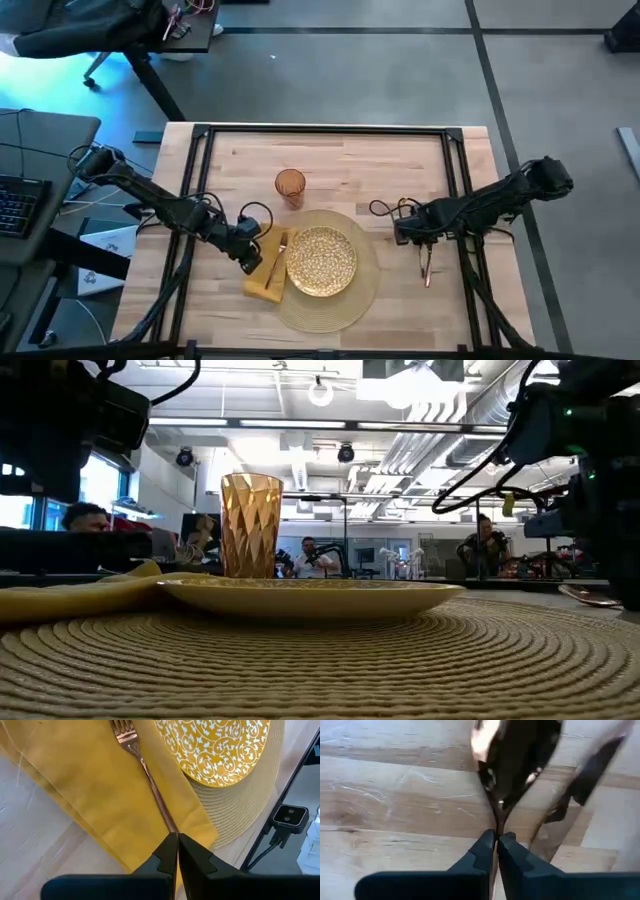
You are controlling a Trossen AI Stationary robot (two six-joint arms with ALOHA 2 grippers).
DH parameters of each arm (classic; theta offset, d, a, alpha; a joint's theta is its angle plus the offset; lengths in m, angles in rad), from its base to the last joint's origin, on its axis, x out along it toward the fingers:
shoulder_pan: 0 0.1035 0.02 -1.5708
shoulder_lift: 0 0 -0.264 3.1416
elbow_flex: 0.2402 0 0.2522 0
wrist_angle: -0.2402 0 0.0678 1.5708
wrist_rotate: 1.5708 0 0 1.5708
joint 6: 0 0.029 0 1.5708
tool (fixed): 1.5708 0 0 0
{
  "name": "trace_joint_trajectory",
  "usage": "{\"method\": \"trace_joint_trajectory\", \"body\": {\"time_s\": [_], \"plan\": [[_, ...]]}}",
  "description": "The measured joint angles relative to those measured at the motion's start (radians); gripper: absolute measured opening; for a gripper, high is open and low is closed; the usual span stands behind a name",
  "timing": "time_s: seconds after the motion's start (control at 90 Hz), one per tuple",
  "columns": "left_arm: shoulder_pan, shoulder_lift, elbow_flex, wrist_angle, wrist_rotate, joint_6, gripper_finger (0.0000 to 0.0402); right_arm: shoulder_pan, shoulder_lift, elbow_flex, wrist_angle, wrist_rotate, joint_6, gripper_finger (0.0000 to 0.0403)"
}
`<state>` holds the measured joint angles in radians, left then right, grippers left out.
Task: Set table place
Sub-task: Put the brown spoon on the yellow tablemat to the right of the yellow plate
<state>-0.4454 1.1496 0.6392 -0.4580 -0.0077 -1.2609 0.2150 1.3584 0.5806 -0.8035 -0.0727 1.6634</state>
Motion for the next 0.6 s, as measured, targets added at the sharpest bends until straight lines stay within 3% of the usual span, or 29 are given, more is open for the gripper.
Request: {"method": "trace_joint_trajectory", "body": {"time_s": [0.133,0.333,0.5,0.6], "plan": [[0.000,-0.005,0.000,-0.046,0.024,0.020,0.0000,0.013,-0.001,0.078,0.038,-0.023,0.027,0.0000],[0.000,-0.048,0.000,-0.147,0.041,0.062,0.0000,0.063,0.022,0.206,0.099,0.059,0.174,0.0000],[0.000,-0.115,0.000,-0.230,0.032,0.121,0.0000,0.100,0.149,0.343,0.202,0.143,0.249,0.0000],[0.000,-0.155,0.000,-0.276,0.022,0.159,0.0000,0.104,0.278,0.441,0.199,0.141,0.249,0.0000]]}}
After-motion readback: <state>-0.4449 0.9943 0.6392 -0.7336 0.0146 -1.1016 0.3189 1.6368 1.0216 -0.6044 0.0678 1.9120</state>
